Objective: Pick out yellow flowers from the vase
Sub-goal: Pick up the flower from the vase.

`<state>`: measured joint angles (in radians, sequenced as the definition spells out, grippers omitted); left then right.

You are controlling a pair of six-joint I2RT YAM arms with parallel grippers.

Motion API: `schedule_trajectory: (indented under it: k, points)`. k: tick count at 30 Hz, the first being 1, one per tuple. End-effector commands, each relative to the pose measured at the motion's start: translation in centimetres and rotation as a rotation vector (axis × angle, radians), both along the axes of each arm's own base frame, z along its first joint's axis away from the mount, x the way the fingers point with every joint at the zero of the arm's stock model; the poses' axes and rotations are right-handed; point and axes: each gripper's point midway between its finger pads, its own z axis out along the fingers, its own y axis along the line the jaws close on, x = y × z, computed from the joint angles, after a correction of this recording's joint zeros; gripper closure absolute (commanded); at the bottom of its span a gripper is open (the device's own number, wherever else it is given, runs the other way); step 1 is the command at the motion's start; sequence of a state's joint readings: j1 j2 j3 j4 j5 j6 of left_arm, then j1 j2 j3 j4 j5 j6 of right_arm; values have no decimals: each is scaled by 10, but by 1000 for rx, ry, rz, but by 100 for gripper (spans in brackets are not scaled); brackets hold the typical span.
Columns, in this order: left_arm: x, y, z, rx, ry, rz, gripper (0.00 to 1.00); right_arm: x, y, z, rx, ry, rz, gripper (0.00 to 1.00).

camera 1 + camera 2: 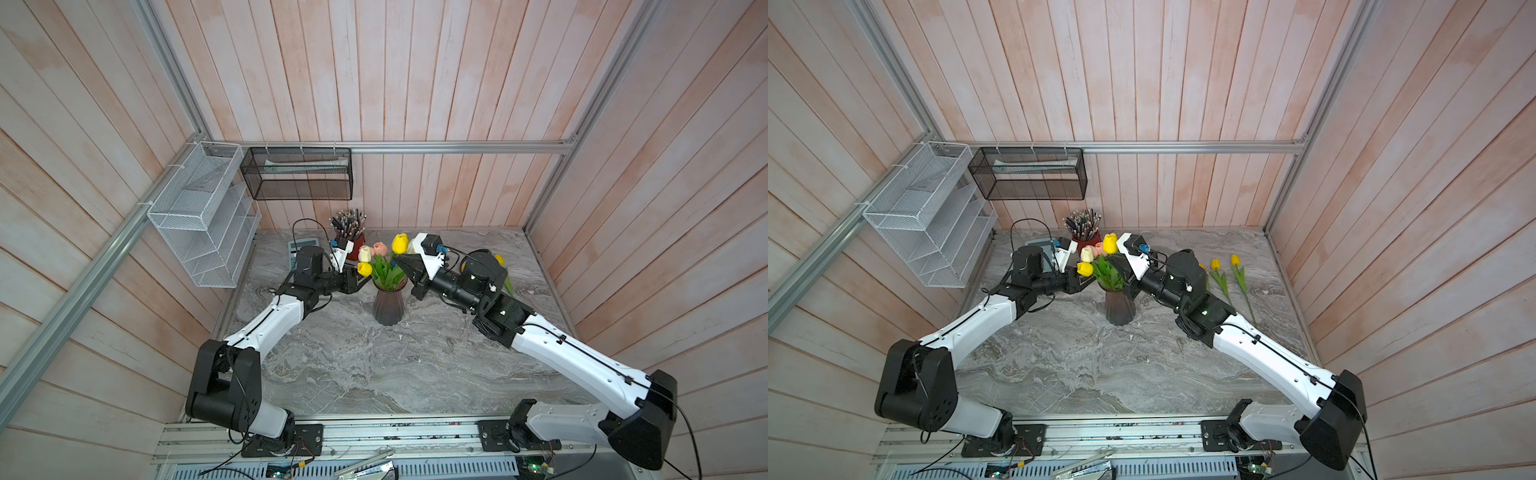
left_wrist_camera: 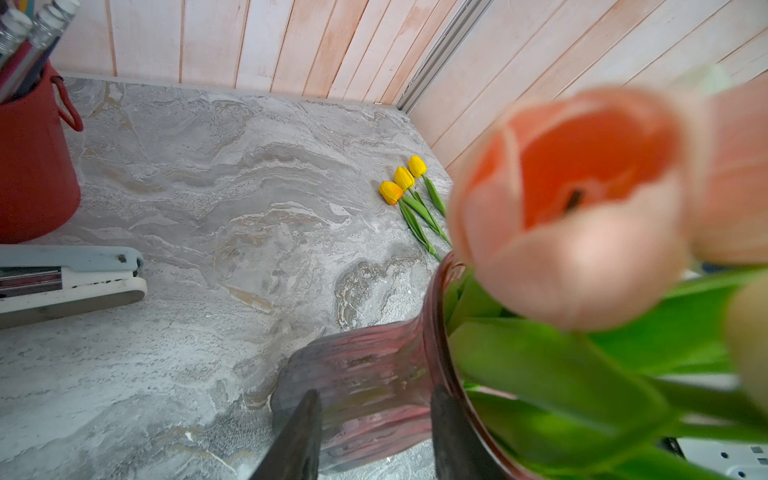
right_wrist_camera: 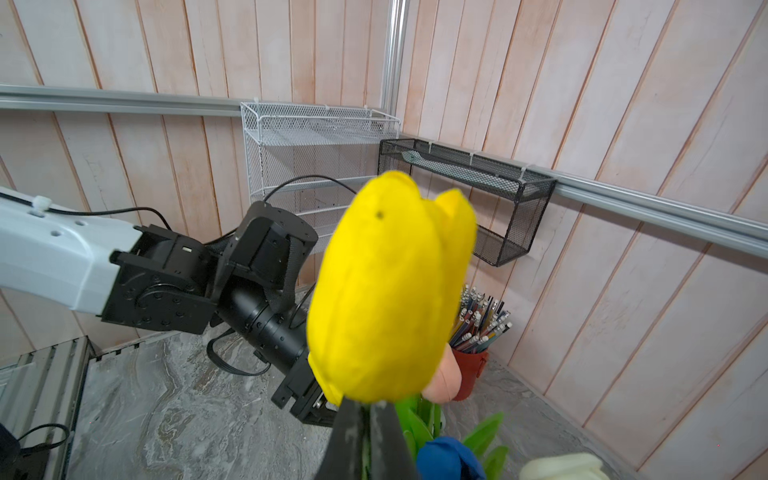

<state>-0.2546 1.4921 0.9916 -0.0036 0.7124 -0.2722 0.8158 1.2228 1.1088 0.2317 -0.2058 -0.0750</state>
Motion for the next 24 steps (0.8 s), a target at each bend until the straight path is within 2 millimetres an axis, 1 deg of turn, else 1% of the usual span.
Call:
schedule_trajectory:
  k: [1,7,12,16,24]
  points:
    - [3,0,16,4,-65,2,56,-12,-6,26,63,-46,28,100]
    - [3,0,19,4,-71,6,56,-23,-16,44,114,-70,47,100]
    - [3,1,18,8,-71,8,56,-35,-27,64,162,-104,67,100]
    - [2,1,18,7,-71,7,56,-41,-36,76,185,-124,76,100]
    - [3,1,18,7,-72,9,56,-47,-51,86,219,-134,89,100]
